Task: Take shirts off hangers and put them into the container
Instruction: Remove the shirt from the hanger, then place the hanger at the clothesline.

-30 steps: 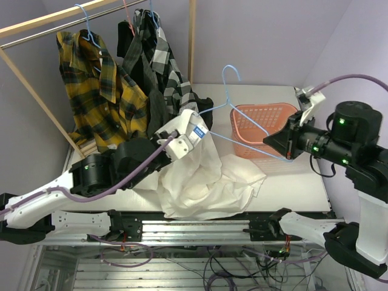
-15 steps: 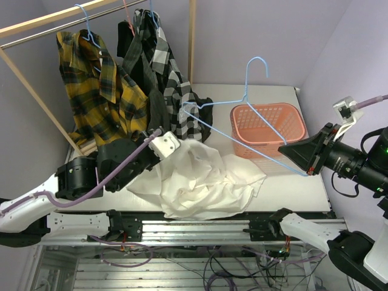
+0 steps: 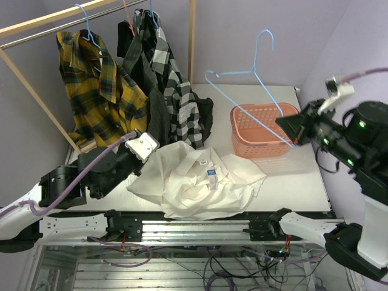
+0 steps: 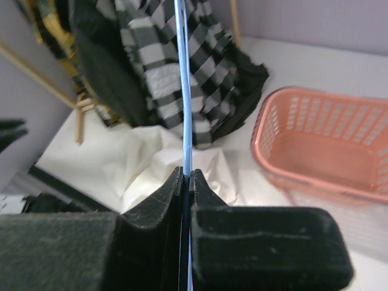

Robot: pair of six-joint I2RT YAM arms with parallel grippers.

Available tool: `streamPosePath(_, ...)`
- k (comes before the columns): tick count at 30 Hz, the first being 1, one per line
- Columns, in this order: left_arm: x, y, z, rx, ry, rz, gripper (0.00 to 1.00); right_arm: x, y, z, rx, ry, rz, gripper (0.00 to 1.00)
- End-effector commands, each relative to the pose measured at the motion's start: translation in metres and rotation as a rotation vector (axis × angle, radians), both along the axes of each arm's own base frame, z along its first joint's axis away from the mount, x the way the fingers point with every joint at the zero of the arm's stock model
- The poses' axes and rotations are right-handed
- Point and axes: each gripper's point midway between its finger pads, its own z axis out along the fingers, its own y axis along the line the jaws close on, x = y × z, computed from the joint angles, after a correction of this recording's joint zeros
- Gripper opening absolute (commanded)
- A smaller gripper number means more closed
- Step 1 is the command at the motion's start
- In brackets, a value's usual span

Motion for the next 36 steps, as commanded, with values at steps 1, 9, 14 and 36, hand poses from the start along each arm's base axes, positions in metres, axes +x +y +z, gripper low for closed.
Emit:
streamPosePath(1,0.0,-0.002,-0.023,0.009,0.046,0.019,0.29,0.075,0.01,0.024,-0.063,-0.135,-0.119,0.0)
streamPosePath(9,0.004,0.005,-0.014,-0.043,-0.004,0.049,0.29,0.215,0.091,-0.014,-0.201,-0.14,-0.056,0.0)
streamPosePath(14,0.005,0.009,-0.01,-0.065,-0.013,0.063,0.28,0.28,0.13,-0.022,-0.214,-0.18,-0.031,0.0)
streamPosePath(36,0.01,-0.004,-0.023,-0.076,0.015,0.091,0.27,0.39,0.223,-0.079,-0.094,-0.323,0.158,0.0)
